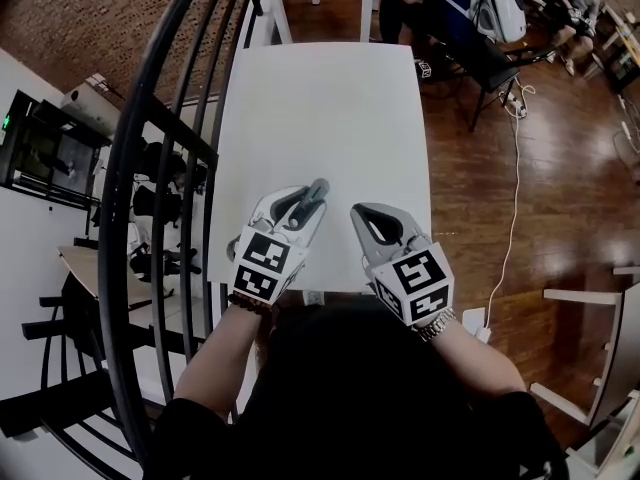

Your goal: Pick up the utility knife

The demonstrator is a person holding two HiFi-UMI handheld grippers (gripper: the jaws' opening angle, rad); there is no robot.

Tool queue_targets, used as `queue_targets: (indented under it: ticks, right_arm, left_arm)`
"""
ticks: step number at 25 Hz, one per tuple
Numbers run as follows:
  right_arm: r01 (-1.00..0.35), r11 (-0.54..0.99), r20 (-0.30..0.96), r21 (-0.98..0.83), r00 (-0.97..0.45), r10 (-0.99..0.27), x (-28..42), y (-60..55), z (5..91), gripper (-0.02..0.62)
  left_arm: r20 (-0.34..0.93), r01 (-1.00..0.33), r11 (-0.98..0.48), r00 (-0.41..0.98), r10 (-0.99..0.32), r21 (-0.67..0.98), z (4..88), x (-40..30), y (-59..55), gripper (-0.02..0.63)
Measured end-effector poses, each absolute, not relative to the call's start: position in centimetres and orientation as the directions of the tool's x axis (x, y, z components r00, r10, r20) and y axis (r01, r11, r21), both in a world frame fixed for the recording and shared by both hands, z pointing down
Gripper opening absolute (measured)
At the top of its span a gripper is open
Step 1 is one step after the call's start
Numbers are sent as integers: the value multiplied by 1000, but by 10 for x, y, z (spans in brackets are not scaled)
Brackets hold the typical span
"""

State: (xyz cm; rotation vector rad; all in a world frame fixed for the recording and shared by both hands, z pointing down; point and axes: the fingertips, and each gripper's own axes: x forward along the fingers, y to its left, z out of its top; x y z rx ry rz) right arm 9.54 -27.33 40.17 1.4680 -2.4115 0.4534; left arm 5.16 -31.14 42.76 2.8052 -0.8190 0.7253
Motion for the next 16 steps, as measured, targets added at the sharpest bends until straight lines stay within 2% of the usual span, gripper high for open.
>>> queue_targets:
  ticks: [16]
  right_arm:
    - [-900,423,375,-108,-431,-821,104,-277,395,-8]
  left_arm:
    - [472,-521,-853,744,-474,-35,420,60,-312,155]
